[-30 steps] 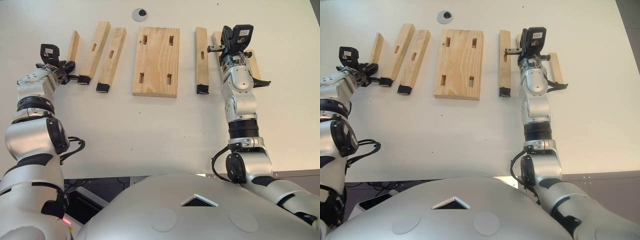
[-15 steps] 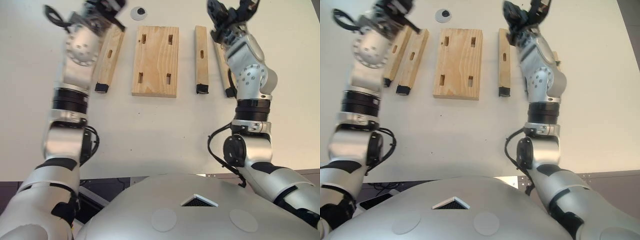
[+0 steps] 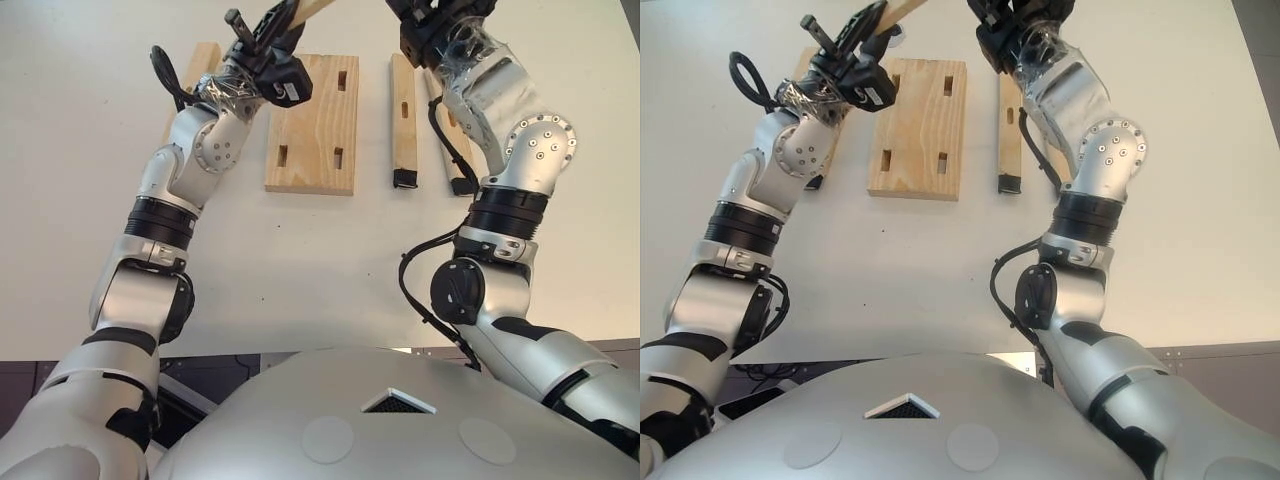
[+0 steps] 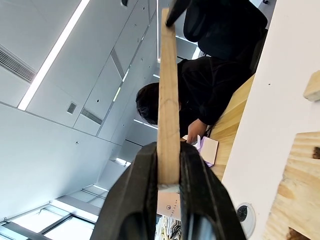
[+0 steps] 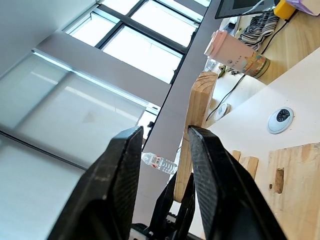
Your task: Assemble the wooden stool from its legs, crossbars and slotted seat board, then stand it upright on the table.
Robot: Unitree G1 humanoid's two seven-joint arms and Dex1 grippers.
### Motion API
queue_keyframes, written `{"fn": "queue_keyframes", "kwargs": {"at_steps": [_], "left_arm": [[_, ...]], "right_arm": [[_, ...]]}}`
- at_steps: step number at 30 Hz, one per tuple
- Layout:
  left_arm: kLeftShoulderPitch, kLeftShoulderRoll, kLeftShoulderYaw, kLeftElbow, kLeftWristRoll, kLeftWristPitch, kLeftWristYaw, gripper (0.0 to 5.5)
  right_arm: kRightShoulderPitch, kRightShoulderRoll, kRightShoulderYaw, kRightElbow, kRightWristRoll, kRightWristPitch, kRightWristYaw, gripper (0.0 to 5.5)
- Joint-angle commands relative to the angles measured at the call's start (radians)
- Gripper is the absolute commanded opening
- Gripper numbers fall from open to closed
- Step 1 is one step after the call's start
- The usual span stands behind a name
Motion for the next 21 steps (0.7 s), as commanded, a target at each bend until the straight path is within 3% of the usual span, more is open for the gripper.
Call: {"fn": "queue_keyframes", "kwargs": {"at_steps": [1, 7, 15, 21], "left_arm": [[0.016, 0.007, -0.033, -0.012, 0.031, -0.014, 0.007, 0.36], [0.014, 0.0, -0.059, -0.009, 0.059, -0.002, 0.025, 0.36], [0.002, 0.005, -0.051, 0.023, 0.06, 0.039, 0.056, 0.36], [0.029, 0.004, -0.094, 0.015, 0.071, 0.004, 0.049, 0.36]], "right_arm": [[0.007, -0.023, 0.004, 0.052, -0.063, -0.05, -0.013, 1.36], [0.013, -0.027, 0.004, 0.086, -0.073, -0.046, -0.021, 0.47], [0.033, -0.026, 0.008, 0.08, -0.068, -0.025, -0.031, 1.93], [0.019, -0.026, -0.011, 0.081, -0.042, -0.024, -0.023, 1.98]]}}
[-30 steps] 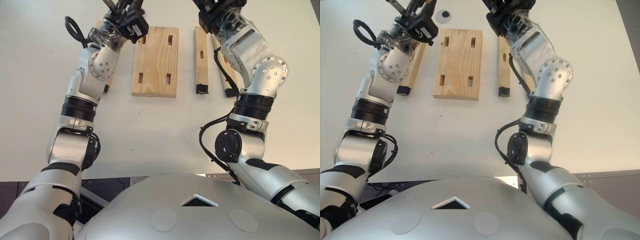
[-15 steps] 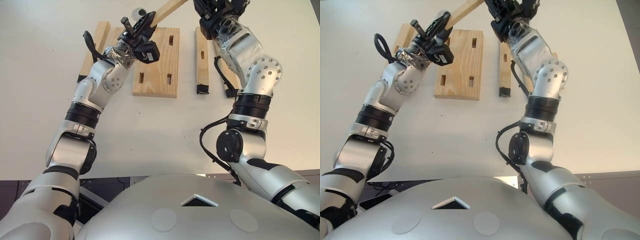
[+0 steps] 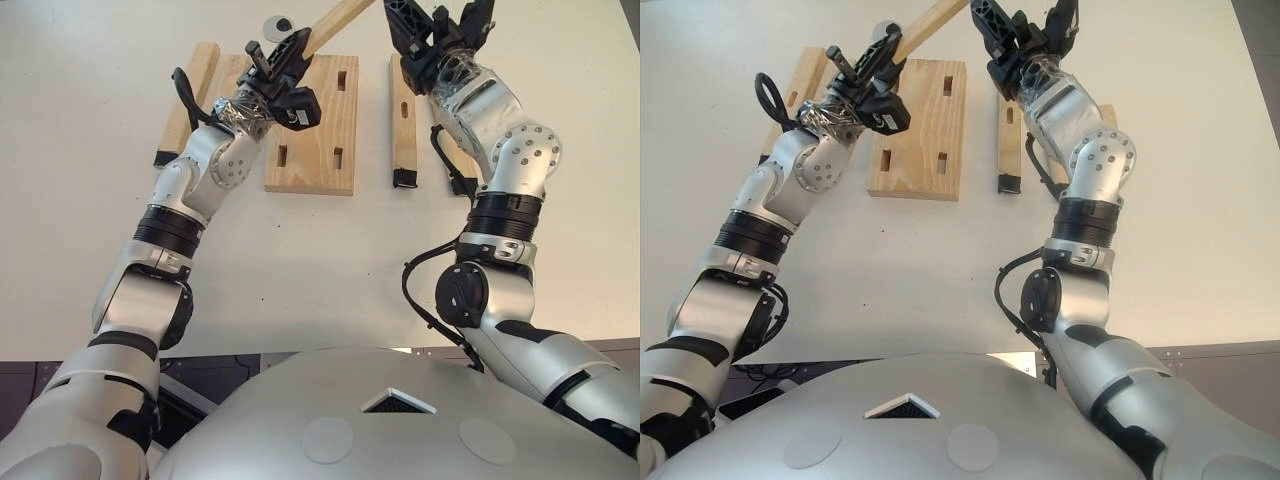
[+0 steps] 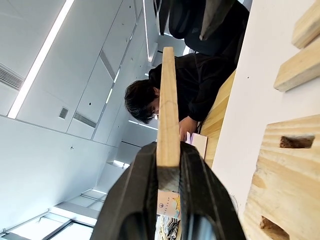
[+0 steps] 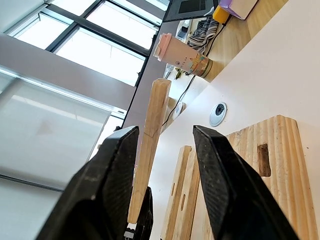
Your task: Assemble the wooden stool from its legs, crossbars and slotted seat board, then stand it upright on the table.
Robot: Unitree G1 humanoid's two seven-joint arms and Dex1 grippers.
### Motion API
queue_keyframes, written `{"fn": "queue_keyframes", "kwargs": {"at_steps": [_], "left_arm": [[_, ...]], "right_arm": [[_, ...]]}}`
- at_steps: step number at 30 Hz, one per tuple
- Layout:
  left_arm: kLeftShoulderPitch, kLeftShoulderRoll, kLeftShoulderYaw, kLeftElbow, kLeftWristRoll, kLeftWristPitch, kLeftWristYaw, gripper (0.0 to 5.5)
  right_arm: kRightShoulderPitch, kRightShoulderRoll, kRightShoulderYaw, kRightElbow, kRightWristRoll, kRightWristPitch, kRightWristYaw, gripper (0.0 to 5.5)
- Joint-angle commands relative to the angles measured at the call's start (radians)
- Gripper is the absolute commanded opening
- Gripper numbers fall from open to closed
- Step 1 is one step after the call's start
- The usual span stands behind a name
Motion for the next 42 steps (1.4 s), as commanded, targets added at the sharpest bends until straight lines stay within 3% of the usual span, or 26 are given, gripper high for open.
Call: {"fn": "queue_keyframes", "kwargs": {"at_steps": [1, 4, 11, 19, 20, 25, 30, 36, 42], "left_arm": [[0.019, -0.001, -0.021, -0.013, 0.005, -0.021, -0.007, 0.36], [0.03, -0.013, -0.033, -0.036, 0.006, -0.031, -0.011, 0.36], [0.037, -0.009, -0.044, -0.052, 0.016, -0.025, -0.009, 0.36], [0.031, -0.021, -0.042, -0.032, 0.014, -0.019, -0.005, 0.36], [0.031, -0.023, -0.037, -0.029, 0.006, -0.018, -0.006, 0.72], [0.032, -0.055, -0.016, 0.01, -0.029, 0.042, -0.022, 1.35], [0.057, -0.07, -0.041, 0.035, -0.039, 0.063, -0.056, 1.35], [0.083, -0.073, -0.024, 0.029, -0.057, 0.096, -0.055, 1.35], [0.076, -0.079, -0.018, 0.048, -0.074, 0.104, -0.053, 1.35]], "right_arm": [[-0.011, 0.004, -0.006, 0.002, 0.016, 0.009, -0.003, 1.98], [-0.013, 0.0, -0.013, 0.012, 0.009, 0.0, -0.005, 1.98], [-0.021, -0.022, -0.031, 0.067, -0.039, -0.035, -0.047, 0.76], [-0.03, -0.039, -0.011, 0.063, -0.081, -0.072, -0.029, 0.71], [-0.029, -0.04, -0.005, 0.053, -0.092, -0.079, -0.022, 0.71], [-0.009, -0.062, 0.025, 0.038, -0.21, -0.186, -0.017, 0.5], [0.034, -0.117, 0.012, -0.013, -0.352, -0.328, -0.062, 0.38], [0.17, -0.157, 0.027, -0.235, -0.41, -0.312, -0.071, 0.38], [0.197, -0.104, 0.076, -0.23, -0.404, -0.305, -0.049, 0.38]]}}
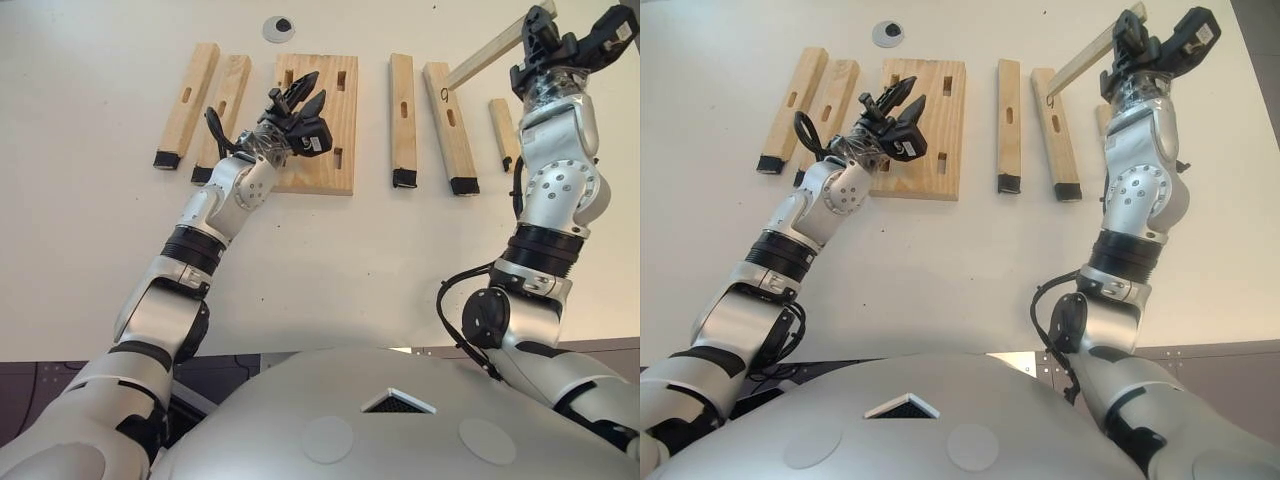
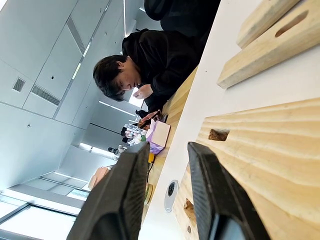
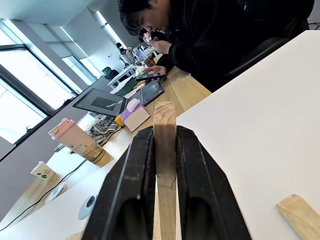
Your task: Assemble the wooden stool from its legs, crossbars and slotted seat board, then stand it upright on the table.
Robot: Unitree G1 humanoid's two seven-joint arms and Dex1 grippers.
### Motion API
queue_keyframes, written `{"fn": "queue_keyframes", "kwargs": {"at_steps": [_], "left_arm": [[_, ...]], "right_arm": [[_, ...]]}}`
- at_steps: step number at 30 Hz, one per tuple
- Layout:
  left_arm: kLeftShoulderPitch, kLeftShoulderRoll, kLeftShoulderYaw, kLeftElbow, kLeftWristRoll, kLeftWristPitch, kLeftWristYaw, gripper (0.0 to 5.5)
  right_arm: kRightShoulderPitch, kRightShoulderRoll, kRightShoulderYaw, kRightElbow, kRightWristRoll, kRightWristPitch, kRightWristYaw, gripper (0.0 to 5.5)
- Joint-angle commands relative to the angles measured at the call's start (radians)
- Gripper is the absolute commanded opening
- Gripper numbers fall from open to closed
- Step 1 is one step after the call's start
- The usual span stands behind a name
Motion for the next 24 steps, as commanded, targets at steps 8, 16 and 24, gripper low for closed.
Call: {"fn": "queue_keyframes", "kwargs": {"at_steps": [8, 16, 24], "left_arm": [[-0.006, -0.005, 0.019, 0.044, -0.045, 0.012, -0.019, 1.35], [0.0, -0.01, 0.018, 0.047, -0.057, 0.012, -0.031, 1.35], [0.006, -0.016, 0.012, 0.046, -0.054, 0.012, -0.038, 1.35]], "right_arm": [[0.043, 0.099, 0.096, 0.081, -0.052, -0.049, 0.045, 0.38], [0.001, 0.091, 0.089, 0.168, -0.073, -0.117, 0.066, 0.38], [0.045, 0.063, 0.197, 0.198, -0.235, -0.208, 0.086, 0.38]]}}
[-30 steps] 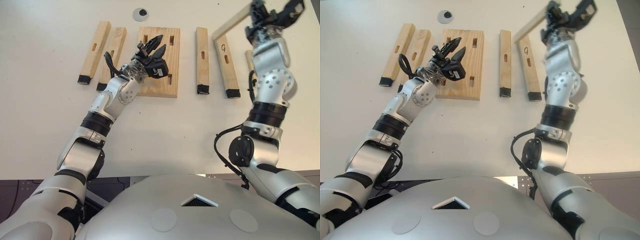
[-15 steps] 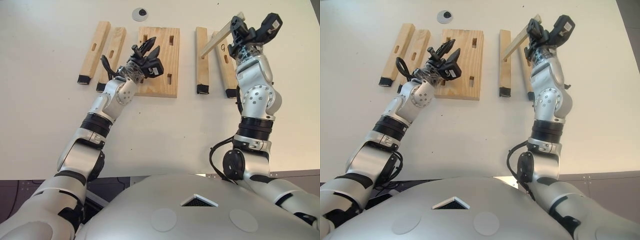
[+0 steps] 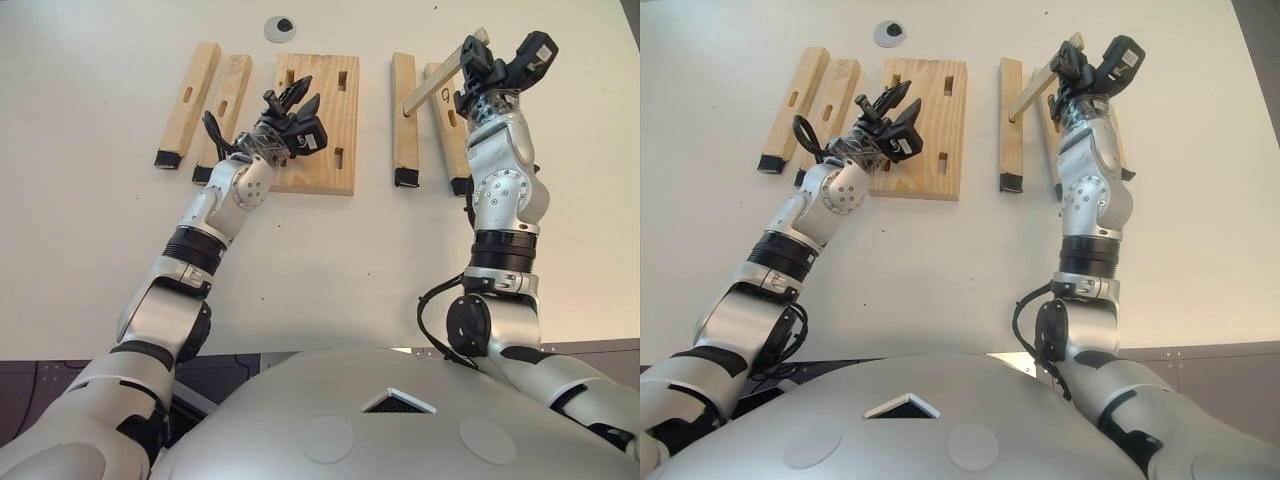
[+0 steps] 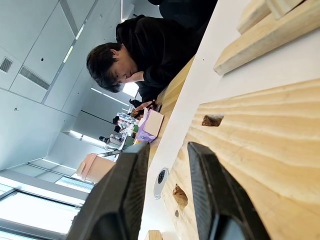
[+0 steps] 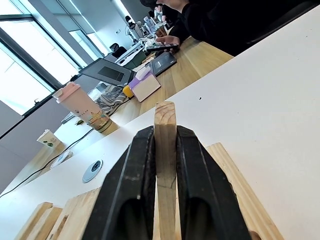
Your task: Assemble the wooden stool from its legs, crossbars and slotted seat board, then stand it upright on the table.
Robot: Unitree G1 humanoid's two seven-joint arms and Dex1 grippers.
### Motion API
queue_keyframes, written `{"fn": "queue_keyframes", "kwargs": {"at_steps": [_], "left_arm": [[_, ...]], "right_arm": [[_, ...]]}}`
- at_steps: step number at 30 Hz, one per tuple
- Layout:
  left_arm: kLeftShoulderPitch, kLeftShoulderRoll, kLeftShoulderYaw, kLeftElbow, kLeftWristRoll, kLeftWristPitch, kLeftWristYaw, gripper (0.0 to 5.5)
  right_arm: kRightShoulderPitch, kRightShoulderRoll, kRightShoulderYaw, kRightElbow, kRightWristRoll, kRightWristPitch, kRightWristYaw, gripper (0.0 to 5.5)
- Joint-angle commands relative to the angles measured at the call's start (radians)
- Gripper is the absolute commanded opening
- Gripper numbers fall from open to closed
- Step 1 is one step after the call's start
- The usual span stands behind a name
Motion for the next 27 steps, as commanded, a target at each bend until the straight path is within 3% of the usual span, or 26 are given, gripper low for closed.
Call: {"fn": "queue_keyframes", "kwargs": {"at_steps": [1, 8, 20, 27], "left_arm": [[0.009, -0.002, -0.003, 0.0, -0.004, 0.006, -0.013, 1.35], [0.013, -0.003, 0.002, -0.004, -0.007, 0.009, -0.009, 1.35], [0.012, 0.002, 0.016, -0.006, -0.013, 0.007, -0.01, 1.35], [0.012, 0.003, 0.023, -0.005, -0.02, 0.016, 0.001, 1.35]], "right_arm": [[0.045, -0.025, 0.084, 0.003, -0.134, -0.04, 0.001, 0.38], [0.091, -0.09, 0.204, -0.019, -0.32, -0.122, 0.047, 0.38], [0.279, -0.162, 0.201, 0.005, -0.368, -0.15, 0.144, 0.38], [0.239, -0.176, 0.211, 0.001, -0.338, -0.096, 0.216, 0.38]]}}
